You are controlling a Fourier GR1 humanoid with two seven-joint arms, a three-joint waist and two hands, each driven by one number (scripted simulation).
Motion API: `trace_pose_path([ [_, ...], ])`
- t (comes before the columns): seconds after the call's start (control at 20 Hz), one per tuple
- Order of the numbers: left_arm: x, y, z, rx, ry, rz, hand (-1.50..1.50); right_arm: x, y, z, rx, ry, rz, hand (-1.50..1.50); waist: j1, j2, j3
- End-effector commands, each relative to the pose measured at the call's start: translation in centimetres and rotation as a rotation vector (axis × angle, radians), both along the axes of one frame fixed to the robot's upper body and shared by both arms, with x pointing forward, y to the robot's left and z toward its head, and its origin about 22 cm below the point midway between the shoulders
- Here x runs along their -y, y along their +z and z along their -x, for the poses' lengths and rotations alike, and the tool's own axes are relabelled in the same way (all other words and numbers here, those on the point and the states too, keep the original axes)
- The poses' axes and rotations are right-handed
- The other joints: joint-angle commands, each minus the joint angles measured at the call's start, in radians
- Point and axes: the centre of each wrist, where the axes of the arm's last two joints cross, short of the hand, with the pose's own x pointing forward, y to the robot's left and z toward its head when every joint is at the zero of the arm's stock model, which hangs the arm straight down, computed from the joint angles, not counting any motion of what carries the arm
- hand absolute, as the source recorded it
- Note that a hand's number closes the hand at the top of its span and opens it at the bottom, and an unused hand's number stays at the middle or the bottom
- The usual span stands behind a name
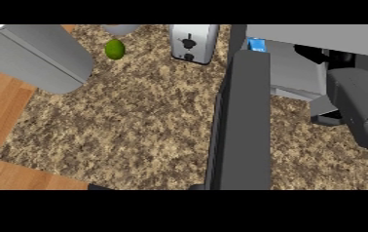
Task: Pick up the milk, place it into the microwave and close the microwave
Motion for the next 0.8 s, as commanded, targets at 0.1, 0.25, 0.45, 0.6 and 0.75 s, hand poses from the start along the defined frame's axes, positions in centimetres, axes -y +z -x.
trace_pose_path([
  [0.1,0.2,0.7,-0.5,0.012,-0.002,-0.028,-1.5,-0.8,0.6,-0.6,0.029,-0.014,-0.048,-1.5,-0.001,-0.004,0.005],
  [0.25,-0.2,-0.2,-0.4,-0.022,0.007,-0.026,-1.5,-3.6,1.2,-1.6,0.069,0.133,-0.112,-1.5,0.012,-0.011,0.001],
  [0.45,0.2,0.4,-1.3,-0.006,-0.015,-0.04,-1.5,-5.6,0.4,-1.7,-0.069,0.188,-0.015,-1.5,0.026,-0.007,-0.005],
  [0.6,0.5,0.0,-1.8,-0.015,-0.024,-0.029,-1.5,-8.2,1.2,-2.5,-0.075,0.182,0.0,-1.5,0.028,-0.006,-0.007],
  [0.75,0.2,0.1,-2.1,-0.007,-0.02,-0.031,-1.5,-10.1,2.7,-3.3,-0.071,0.162,0.0,-1.5,0.017,-0.021,-0.009],
])
